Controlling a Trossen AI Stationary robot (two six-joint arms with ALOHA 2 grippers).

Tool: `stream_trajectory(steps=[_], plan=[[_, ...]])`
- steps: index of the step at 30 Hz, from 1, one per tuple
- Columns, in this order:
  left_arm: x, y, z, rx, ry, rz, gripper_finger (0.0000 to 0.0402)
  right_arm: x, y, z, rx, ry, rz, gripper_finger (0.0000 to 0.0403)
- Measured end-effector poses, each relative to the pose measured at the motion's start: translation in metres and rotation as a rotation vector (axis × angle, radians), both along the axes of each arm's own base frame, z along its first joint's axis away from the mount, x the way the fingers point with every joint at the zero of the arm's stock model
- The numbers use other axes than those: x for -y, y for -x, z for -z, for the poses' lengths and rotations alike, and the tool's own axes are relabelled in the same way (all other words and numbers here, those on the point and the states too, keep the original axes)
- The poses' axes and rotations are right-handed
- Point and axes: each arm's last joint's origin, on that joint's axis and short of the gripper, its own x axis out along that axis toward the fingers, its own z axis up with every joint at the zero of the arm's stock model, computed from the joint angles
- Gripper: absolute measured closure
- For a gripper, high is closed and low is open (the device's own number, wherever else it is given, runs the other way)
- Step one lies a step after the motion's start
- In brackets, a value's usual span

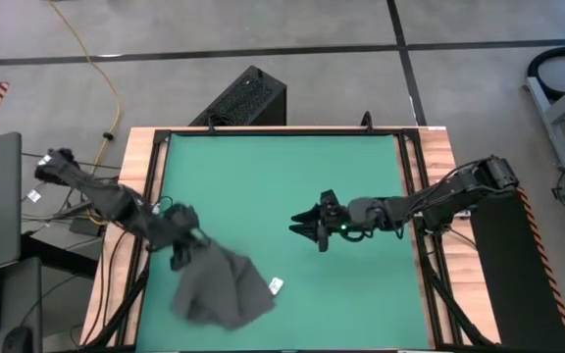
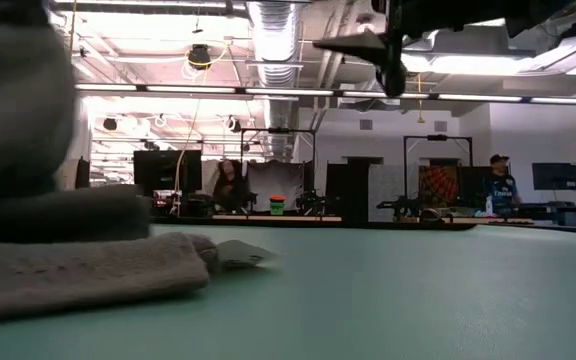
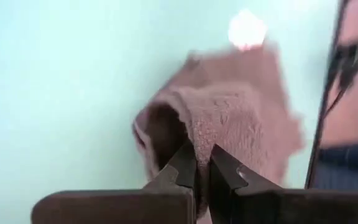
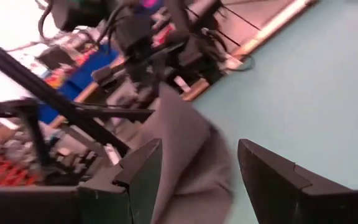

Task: Roll towel
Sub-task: Fold the microfiber towel

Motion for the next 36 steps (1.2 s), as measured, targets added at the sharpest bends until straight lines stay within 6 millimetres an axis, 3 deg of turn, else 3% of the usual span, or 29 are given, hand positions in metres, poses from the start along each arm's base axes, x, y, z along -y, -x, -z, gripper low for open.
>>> stream_trajectory(steps=[4,9,14,17,22,25,28,32,36], plan=[[-0.019,-0.008,-0.032,0.122,-0.108,0.003,0.0401,0.000,0.000,-0.007,0.069,0.061,-0.003,0.0168],[-0.038,-0.024,-0.056,0.235,-0.244,-0.018,0.0401,0.002,-0.003,-0.019,0.124,0.109,0.006,0.0168],[-0.067,-0.041,-0.062,0.205,-0.300,-0.152,0.0401,-0.015,-0.007,-0.041,0.133,0.385,-0.023,0.0168],[-0.088,-0.053,-0.061,0.218,-0.194,-0.339,0.0401,-0.027,-0.009,-0.054,0.027,0.558,-0.015,0.0168],[-0.113,-0.077,-0.050,0.216,-0.104,-0.378,0.0401,-0.035,-0.012,-0.069,-0.176,0.662,0.052,0.0168],[-0.124,-0.091,-0.048,0.259,-0.096,-0.391,0.0401,-0.033,-0.016,-0.073,-0.206,0.520,0.102,0.0168],[-0.131,-0.098,-0.050,0.318,-0.063,-0.372,0.0401,-0.028,-0.012,-0.062,-0.300,0.346,0.192,0.0168],[-0.133,-0.094,-0.056,0.364,0.019,-0.370,0.0401,-0.019,0.000,-0.039,-0.469,0.108,0.400,0.0168],[-0.131,-0.084,-0.069,0.443,0.063,-0.402,0.0401,-0.012,0.008,-0.030,-0.475,-0.177,0.588,0.0168]])
